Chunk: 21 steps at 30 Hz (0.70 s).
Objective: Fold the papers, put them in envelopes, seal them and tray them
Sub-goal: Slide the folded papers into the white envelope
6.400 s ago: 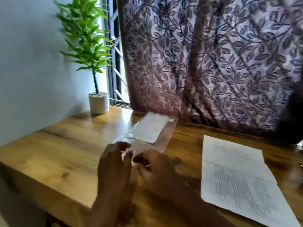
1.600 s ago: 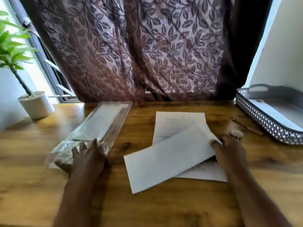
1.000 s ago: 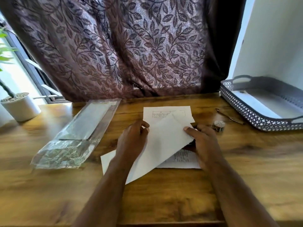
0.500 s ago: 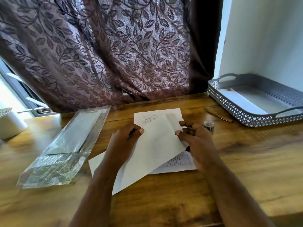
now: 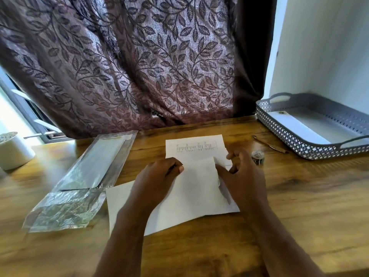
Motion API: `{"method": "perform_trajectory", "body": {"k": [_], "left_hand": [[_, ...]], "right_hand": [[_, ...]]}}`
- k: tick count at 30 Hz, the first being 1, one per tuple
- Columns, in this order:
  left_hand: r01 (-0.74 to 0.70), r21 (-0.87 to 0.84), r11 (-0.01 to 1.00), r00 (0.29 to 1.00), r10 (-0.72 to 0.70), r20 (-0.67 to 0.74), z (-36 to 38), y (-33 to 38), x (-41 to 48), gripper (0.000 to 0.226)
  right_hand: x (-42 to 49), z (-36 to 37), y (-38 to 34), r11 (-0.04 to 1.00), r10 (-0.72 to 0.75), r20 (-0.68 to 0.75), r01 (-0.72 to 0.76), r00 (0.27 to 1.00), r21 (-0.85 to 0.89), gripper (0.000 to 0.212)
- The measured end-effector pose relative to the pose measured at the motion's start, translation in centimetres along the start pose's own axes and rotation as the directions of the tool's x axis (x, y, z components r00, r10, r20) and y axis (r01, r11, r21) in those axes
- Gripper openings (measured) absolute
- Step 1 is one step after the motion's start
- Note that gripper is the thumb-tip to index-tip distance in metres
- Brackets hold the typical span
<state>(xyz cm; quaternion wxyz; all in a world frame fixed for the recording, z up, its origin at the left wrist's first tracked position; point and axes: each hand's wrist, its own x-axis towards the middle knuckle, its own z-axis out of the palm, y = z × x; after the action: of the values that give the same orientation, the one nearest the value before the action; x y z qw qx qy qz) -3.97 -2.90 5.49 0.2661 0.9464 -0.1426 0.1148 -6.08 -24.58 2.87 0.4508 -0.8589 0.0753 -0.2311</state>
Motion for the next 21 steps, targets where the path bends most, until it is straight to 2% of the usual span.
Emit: {"method": "perform_trajectory", "body": {"k": [5,7,9,11,14,19,21], "left_hand": [[0.008,0.100,0.995,0.998,-0.001,-0.070,-0.3,0.9,-0.7,0.017],[0.027,0.114,0.993,0.993,-0.014,-0.115,-0.6,1.2,-0.9,0.018],[0.024,0.128,0.992,0.985,-0.002,-0.174,-0.8,1.3,-1.0,0.016],[0.010,0.148,0.989,0.975,0.023,-0.220,-0.9,1.3,-1.1,0.015],[-0.024,0.208,0.978,0.968,0.075,-0.238,-0.9,1.4,-1.0,0.016],[-0.106,0.210,0.972,0.979,0.139,-0.149,-1.2,1.0,-1.0,0.021],[-0.152,0.221,0.963,0.978,0.179,-0.108,-1.8,0.6,-0.9,0.030]], "right_hand": [[0.2,0.4,0.3,1.000,-0.029,0.057,0.030,0.998,-0.010,0.025],[0.4,0.5,0.2,0.989,-0.042,0.086,0.029,0.995,0.148,0.017],[0.4,0.4,-0.4,0.891,0.049,0.193,-0.130,0.980,0.435,0.027],[0.4,0.0,-1.0,0.735,0.115,0.401,-0.349,0.909,0.581,0.033],[0.6,-0.4,-0.8,0.695,0.054,0.621,-0.475,0.782,0.539,0.031],[0.2,-0.6,-0.9,0.670,-0.032,0.789,-0.573,0.613,0.473,0.036],[0.3,-0.6,-1.1,0.624,-0.061,0.811,-0.612,0.581,0.486,0.038]]}}
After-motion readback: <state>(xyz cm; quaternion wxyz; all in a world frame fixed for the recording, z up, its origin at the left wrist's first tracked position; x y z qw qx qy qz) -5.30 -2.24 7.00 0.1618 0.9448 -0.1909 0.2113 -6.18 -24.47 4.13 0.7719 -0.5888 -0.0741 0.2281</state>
